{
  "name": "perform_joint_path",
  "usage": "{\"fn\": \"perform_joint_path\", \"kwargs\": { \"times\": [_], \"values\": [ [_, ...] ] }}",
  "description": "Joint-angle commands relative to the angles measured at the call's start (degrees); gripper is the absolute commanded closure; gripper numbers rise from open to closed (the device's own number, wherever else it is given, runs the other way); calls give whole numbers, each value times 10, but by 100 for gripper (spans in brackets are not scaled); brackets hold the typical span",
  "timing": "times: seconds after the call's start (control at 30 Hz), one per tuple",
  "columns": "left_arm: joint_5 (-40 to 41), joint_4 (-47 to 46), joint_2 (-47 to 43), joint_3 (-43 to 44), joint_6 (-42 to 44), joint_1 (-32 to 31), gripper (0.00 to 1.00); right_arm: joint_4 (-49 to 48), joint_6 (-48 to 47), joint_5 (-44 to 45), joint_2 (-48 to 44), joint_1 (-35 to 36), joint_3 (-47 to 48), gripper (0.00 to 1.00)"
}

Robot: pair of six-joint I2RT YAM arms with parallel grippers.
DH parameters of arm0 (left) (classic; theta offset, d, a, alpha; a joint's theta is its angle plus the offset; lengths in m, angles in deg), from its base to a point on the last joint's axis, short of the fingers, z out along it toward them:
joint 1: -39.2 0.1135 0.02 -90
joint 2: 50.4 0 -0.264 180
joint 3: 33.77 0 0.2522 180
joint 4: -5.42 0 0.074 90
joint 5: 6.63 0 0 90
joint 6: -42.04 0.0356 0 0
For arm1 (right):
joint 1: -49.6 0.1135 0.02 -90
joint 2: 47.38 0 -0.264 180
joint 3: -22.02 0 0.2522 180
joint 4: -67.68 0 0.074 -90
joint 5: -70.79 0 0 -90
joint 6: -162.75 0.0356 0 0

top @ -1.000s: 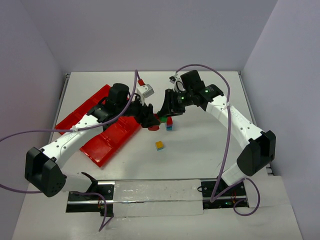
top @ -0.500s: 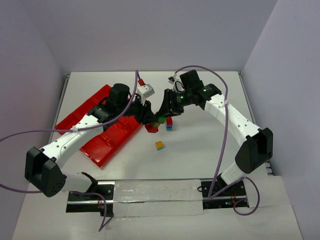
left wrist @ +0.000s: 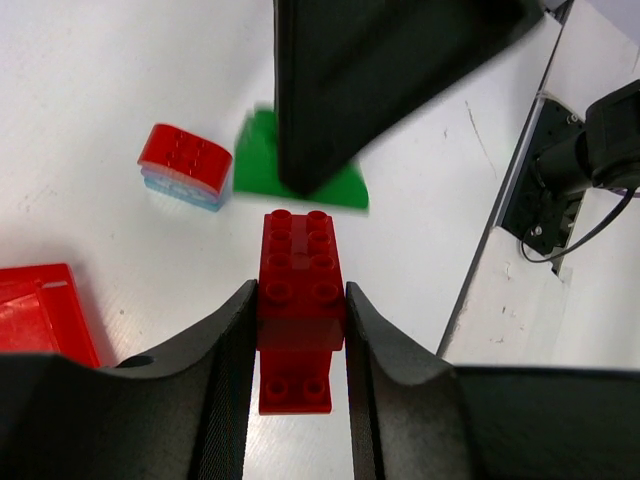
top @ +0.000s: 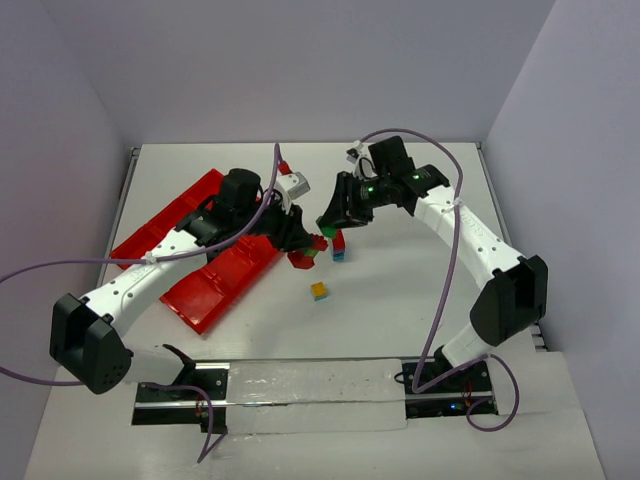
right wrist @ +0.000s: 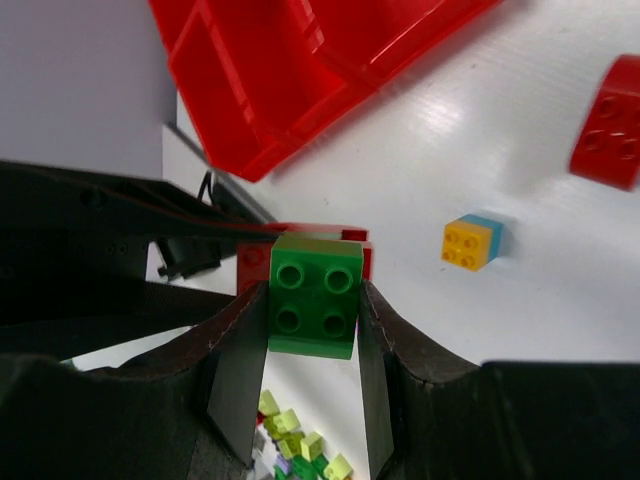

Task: Sort the legos into containers by color

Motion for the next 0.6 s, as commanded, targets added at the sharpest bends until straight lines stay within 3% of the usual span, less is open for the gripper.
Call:
{"fn": "perform_joint_path", "kwargs": {
  "times": [0.0,0.2,0.33,0.43,0.57],
  "values": [
    [10,7,-17,-4,11,-2,100,-20,9,23,-26,-31,29,100],
    [54,5,-25,-8,-1,-1,100,6,8,94,-23,-40,38,100],
    [141,7,-52,-5,-31,17,100,41,1,262,-13,-40,37,100],
    [180,-13,-80,-9,-75,55,100,49,-4,310,-3,-37,30,100],
    [176,-18,-90,6,-132,120,100,47,-4,348,8,-20,27,100]
  ]
}}
